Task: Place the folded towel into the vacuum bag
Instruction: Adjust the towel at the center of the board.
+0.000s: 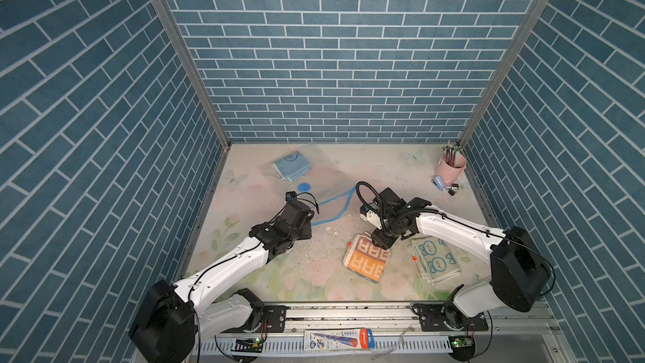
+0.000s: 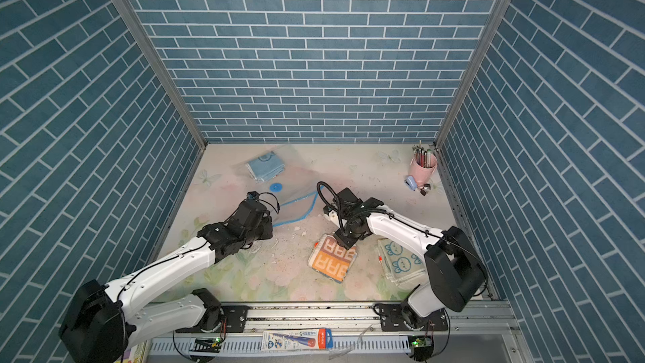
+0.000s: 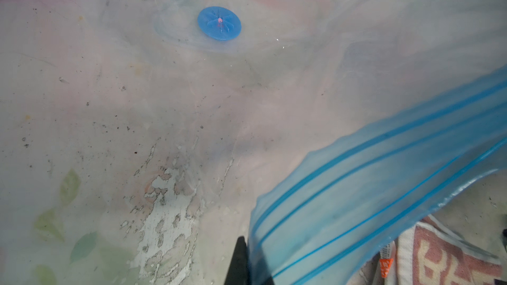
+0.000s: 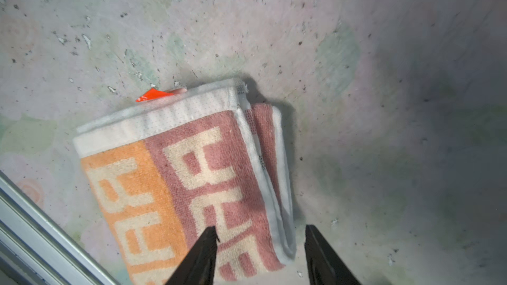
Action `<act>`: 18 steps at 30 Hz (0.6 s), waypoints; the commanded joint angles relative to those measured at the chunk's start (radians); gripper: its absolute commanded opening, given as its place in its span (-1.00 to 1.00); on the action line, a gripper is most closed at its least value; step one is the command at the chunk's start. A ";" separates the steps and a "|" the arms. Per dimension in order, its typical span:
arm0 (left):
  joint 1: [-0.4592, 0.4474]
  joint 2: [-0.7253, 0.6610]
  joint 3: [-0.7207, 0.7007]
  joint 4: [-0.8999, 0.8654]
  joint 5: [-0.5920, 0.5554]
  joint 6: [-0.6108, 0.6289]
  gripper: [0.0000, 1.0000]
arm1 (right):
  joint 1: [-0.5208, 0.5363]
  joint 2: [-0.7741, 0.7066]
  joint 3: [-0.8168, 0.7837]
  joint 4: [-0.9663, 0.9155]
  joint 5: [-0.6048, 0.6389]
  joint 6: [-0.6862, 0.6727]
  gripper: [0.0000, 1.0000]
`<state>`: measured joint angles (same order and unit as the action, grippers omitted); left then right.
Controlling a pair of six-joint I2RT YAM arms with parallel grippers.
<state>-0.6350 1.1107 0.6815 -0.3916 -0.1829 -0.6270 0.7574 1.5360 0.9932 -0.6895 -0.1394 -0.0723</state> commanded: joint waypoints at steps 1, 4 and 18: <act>0.005 -0.011 -0.003 -0.014 -0.020 0.013 -1.00 | 0.003 0.047 0.026 -0.038 -0.081 0.086 0.06; 0.005 -0.014 -0.002 -0.013 -0.022 0.013 -1.00 | 0.003 0.078 0.019 -0.028 -0.080 0.114 0.06; 0.006 -0.008 -0.008 -0.003 -0.022 0.010 -1.00 | 0.008 0.120 -0.051 0.018 -0.076 0.193 0.08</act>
<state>-0.6350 1.1107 0.6815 -0.3908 -0.1837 -0.6209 0.7593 1.6413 0.9604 -0.6552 -0.2012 0.0792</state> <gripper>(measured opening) 0.052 0.538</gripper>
